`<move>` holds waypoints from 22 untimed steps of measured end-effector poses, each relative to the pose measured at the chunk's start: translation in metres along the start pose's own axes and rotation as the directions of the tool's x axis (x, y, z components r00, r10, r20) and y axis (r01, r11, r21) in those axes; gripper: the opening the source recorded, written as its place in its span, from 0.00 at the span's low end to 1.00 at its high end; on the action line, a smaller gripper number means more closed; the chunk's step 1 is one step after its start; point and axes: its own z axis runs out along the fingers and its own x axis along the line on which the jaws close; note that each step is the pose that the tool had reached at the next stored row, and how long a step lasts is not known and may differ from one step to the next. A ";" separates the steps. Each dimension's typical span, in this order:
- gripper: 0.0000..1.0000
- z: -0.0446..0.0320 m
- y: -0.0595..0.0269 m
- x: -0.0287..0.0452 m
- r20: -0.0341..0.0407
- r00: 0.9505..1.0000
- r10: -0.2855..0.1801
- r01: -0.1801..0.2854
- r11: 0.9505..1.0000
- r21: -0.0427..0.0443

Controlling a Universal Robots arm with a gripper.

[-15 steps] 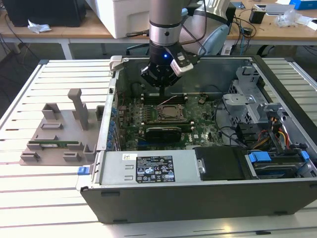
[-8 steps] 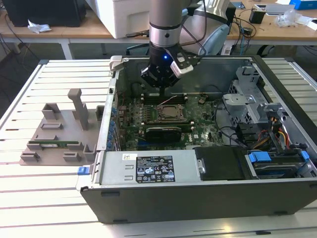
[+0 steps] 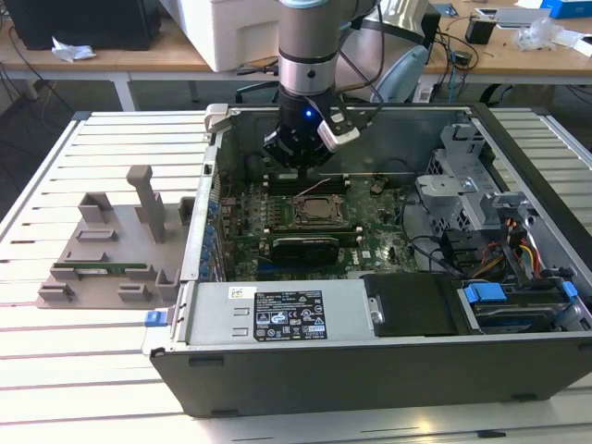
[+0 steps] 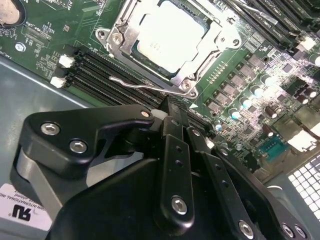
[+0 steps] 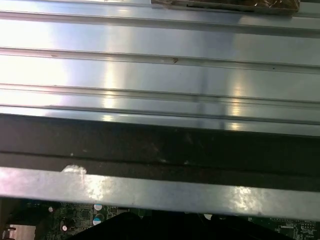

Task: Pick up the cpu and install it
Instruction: 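Install the first cpu locking lever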

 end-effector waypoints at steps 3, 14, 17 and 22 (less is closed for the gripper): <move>0.11 0.0015 0.0000 0.0001 0.000 1.000 0.000 0.000 1.000 0.000; 0.11 0.0118 0.0060 -0.0019 0.000 1.000 -0.002 0.002 1.000 0.000; 0.11 0.0129 0.0059 -0.0052 0.000 1.000 -0.002 0.002 1.000 0.002; 0.11 0.0152 0.0054 -0.0113 -0.001 1.000 -0.002 0.002 1.000 0.006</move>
